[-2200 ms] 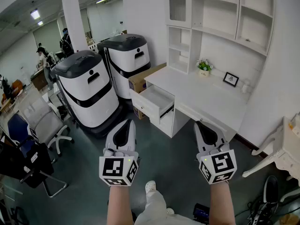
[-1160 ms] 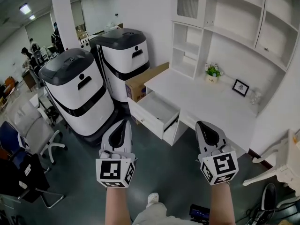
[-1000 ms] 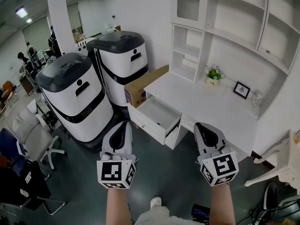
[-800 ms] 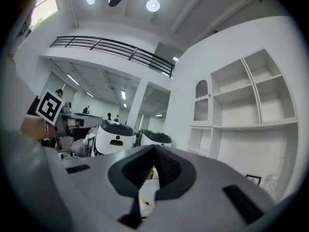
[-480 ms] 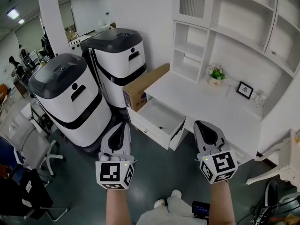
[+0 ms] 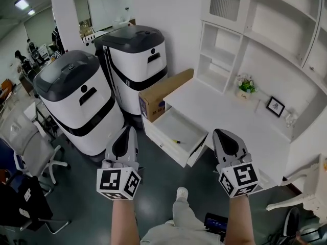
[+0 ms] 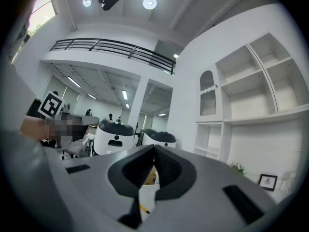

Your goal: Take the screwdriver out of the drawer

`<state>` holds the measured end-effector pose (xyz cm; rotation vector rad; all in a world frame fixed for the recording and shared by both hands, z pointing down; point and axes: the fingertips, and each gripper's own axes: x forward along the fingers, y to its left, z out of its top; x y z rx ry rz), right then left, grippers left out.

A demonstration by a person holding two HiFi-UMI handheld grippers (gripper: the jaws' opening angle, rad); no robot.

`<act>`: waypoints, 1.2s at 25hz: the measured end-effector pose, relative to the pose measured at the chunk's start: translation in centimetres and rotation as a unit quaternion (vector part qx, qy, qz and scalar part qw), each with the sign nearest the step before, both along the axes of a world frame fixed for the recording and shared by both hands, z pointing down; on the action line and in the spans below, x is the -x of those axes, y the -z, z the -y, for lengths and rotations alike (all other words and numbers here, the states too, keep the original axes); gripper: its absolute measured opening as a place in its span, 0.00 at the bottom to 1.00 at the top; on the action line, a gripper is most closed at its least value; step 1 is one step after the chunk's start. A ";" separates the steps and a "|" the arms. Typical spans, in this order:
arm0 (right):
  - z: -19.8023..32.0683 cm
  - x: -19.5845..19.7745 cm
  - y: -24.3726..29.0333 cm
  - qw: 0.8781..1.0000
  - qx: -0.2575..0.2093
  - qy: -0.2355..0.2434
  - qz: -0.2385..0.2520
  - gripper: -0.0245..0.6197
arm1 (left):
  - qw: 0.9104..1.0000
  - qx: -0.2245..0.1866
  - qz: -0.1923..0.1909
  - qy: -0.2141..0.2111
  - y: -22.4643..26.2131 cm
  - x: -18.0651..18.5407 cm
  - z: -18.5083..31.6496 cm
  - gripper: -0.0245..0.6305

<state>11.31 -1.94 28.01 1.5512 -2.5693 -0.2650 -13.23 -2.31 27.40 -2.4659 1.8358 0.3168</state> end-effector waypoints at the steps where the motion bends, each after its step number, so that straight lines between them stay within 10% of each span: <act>1: 0.7 -0.3 -0.1 1.000 0.001 0.001 0.004 0.05 | 1.000 -0.002 0.003 0.002 0.0 -0.1 0.6 0.04; 15: 16.1 -1.5 -0.3 0.997 0.022 0.053 0.048 0.05 | 0.998 0.009 0.053 0.025 0.3 -2.8 13.6 0.04; 23: 24.2 -1.1 -1.8 0.994 0.044 0.087 0.047 0.43 | 0.997 0.023 0.059 0.048 -0.5 -3.2 20.4 0.04; 30: 28.0 -0.7 -3.7 0.992 0.067 0.103 0.035 0.43 | 0.996 0.044 0.061 0.057 -2.1 -3.3 23.6 0.04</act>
